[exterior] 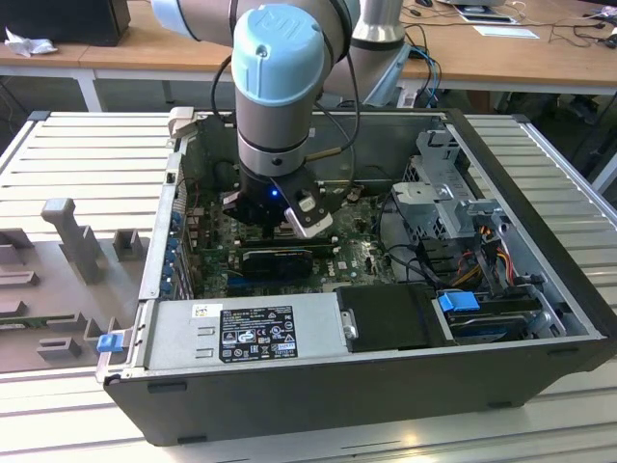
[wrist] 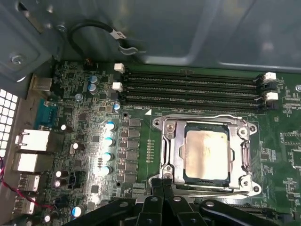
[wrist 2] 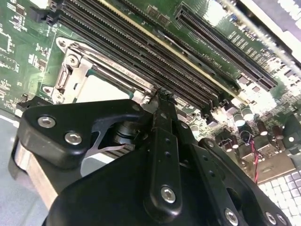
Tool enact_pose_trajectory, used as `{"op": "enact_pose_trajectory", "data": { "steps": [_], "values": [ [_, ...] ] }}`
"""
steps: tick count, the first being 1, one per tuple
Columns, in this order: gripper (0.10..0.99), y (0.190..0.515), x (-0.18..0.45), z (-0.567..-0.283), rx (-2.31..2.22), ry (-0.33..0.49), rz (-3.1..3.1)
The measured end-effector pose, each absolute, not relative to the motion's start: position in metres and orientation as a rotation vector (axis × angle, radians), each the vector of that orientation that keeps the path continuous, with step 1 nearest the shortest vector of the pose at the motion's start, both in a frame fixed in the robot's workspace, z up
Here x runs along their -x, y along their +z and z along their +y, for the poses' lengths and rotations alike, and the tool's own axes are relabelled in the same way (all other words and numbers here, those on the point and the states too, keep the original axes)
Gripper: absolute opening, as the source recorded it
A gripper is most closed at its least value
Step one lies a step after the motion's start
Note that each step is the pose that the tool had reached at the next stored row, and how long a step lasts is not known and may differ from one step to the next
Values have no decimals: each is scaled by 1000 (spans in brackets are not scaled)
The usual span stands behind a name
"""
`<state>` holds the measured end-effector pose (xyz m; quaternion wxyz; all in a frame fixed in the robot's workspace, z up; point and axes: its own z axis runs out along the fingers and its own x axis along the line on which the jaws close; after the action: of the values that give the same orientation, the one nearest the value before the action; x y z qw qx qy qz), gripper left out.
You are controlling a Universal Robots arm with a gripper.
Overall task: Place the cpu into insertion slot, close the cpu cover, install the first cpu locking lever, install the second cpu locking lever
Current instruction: 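Install the second cpu locking lever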
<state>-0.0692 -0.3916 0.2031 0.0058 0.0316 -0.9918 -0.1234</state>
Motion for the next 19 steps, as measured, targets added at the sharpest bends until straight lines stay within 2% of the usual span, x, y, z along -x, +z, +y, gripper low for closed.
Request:
{"op": "enact_pose_trajectory", "data": {
  "steps": [7, 12, 19],
  "values": [
    [106, 198, 72, -392, -100, -453, -3097],
    [106, 223, 72, -391, -99, -455, -3097],
    [106, 237, 72, -391, -99, -455, -3097]
  ]
}}
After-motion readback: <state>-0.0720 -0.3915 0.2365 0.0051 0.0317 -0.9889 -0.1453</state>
